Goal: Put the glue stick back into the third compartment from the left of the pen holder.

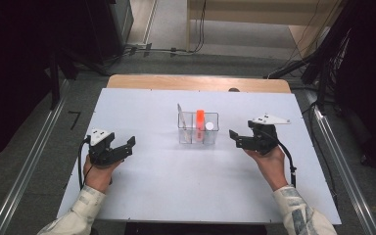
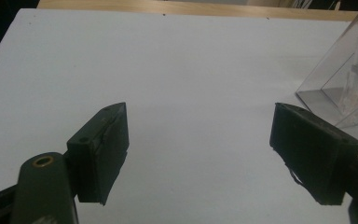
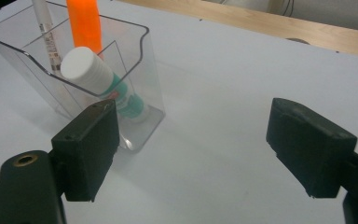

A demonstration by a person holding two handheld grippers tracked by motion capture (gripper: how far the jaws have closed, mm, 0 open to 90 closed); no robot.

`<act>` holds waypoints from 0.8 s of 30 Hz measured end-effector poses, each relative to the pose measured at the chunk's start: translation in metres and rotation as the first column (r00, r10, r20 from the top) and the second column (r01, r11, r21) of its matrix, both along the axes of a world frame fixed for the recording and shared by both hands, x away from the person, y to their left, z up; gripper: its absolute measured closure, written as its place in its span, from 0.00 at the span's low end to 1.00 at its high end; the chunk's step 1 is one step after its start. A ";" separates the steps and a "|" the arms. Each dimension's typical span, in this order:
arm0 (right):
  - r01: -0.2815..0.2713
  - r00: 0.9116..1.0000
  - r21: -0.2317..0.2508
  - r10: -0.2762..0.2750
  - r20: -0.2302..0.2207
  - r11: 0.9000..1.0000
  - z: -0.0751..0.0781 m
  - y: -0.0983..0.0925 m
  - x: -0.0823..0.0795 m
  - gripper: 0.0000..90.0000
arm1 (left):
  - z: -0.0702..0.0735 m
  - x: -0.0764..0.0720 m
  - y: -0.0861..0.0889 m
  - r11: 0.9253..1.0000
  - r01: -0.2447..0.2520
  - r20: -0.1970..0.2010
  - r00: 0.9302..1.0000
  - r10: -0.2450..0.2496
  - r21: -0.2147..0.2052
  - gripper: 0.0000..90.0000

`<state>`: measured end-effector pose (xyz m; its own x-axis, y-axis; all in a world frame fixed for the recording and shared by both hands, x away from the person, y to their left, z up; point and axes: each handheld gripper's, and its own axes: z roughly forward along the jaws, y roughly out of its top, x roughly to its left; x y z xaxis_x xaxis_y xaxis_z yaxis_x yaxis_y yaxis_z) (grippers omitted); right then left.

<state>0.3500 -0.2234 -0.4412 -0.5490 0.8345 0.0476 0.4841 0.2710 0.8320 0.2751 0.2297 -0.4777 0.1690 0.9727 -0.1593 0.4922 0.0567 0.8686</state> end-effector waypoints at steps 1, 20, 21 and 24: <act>0.004 1.000 -0.004 -0.004 0.006 1.000 -0.001 -0.002 -0.001 0.17 | 0.000 0.000 0.000 1.000 0.000 0.000 1.000 0.000 0.000 0.22; 0.099 0.995 -0.035 -0.099 -0.001 0.994 -0.009 -0.047 -0.023 0.16 | 0.001 -0.002 0.001 1.000 -0.016 0.004 1.000 0.016 -0.001 0.19; 0.107 0.994 -0.036 -0.107 -0.005 0.994 -0.009 -0.050 -0.024 0.16 | 0.001 -0.002 0.001 1.000 -0.017 0.004 1.000 0.017 -0.001 0.19; 0.122 0.992 -0.043 -0.122 -0.008 0.992 -0.012 -0.058 -0.028 0.16 | 0.001 -0.002 0.000 1.000 -0.019 0.000 1.000 0.019 0.008 0.18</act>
